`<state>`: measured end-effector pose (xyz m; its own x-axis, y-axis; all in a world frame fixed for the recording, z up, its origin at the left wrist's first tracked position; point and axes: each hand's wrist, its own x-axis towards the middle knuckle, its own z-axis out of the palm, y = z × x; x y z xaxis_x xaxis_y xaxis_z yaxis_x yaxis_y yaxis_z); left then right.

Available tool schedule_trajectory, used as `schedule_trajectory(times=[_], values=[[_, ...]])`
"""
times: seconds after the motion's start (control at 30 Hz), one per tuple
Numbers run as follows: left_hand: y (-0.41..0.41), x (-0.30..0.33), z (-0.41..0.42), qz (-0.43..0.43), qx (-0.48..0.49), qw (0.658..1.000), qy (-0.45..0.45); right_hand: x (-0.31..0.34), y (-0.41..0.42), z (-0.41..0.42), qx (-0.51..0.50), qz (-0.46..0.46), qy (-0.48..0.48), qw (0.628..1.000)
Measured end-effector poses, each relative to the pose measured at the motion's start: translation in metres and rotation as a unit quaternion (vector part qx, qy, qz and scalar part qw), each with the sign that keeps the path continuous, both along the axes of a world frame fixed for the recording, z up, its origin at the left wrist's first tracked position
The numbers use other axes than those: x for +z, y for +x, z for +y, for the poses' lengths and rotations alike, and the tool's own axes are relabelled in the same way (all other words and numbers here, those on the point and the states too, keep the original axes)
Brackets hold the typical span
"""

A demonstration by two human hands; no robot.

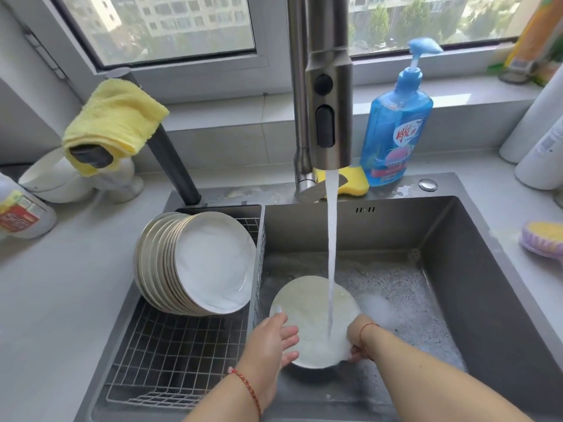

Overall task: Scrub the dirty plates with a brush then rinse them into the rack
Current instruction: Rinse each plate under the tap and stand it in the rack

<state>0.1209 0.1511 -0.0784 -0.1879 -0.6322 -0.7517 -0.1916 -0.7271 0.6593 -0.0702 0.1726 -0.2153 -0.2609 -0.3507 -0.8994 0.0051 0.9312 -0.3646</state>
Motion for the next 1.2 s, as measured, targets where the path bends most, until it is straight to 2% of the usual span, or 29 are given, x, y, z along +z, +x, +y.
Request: schedule_trajectory(times=[0.1,0.2,0.37,0.5,0.57,0.7,0.77,0.8,0.87,0.93,0.97,1.0,1.07,1.13,1.2], values=[[0.0,0.002,0.002,0.004,0.013,1.0,0.006,0.01,0.0,-0.002,-0.053,0.005,-0.025,0.998],[0.001,-0.002,0.004,0.01,0.025,1.0,0.012,0.022,-0.008,0.002,-0.049,0.032,-0.028,0.998],[0.002,-0.005,0.009,-0.006,0.038,0.998,0.039,0.046,-0.022,0.016,-0.065,0.003,-0.029,0.997],[-0.002,-0.008,0.01,-0.017,0.1,0.993,0.056,0.08,-0.028,0.028,-0.094,-0.018,-0.101,0.99],[-0.004,-0.009,0.008,0.026,0.104,0.992,0.065,0.099,-0.031,0.033,-0.087,-0.017,-0.142,0.986],[-0.011,0.002,0.008,0.205,0.113,0.965,0.116,0.131,-0.032,0.042,-0.064,-0.012,-0.197,0.978],[-0.012,0.005,0.008,0.234,0.123,0.958,0.112,0.142,-0.031,0.045,-0.043,0.014,-0.2,0.979],[-0.012,0.004,0.007,0.24,0.132,0.956,0.109,0.145,-0.029,0.046,-0.018,0.048,-0.198,0.979],[-0.013,0.005,0.006,0.248,0.131,0.954,0.105,0.148,-0.025,0.05,0.071,0.184,-0.209,0.958],[-0.013,0.007,0.007,0.248,0.109,0.958,0.094,0.149,-0.017,0.059,0.18,0.348,-0.226,0.892],[-0.013,0.007,0.007,0.244,0.101,0.96,0.087,0.149,-0.012,0.064,0.238,0.409,-0.238,0.848],[-0.013,0.007,0.007,0.242,0.099,0.962,0.08,0.153,-0.006,0.07,0.303,0.434,-0.246,0.812],[-0.012,0.005,0.005,0.243,0.088,0.963,0.07,0.163,0.009,0.077,0.432,0.382,-0.251,0.777],[-0.012,0.003,0.003,0.237,0.069,0.968,0.053,0.169,0.024,0.08,0.493,0.28,-0.25,0.785],[-0.012,0.003,0.001,0.23,0.047,0.971,0.043,0.172,0.037,0.073,0.481,0.19,-0.266,0.814]])
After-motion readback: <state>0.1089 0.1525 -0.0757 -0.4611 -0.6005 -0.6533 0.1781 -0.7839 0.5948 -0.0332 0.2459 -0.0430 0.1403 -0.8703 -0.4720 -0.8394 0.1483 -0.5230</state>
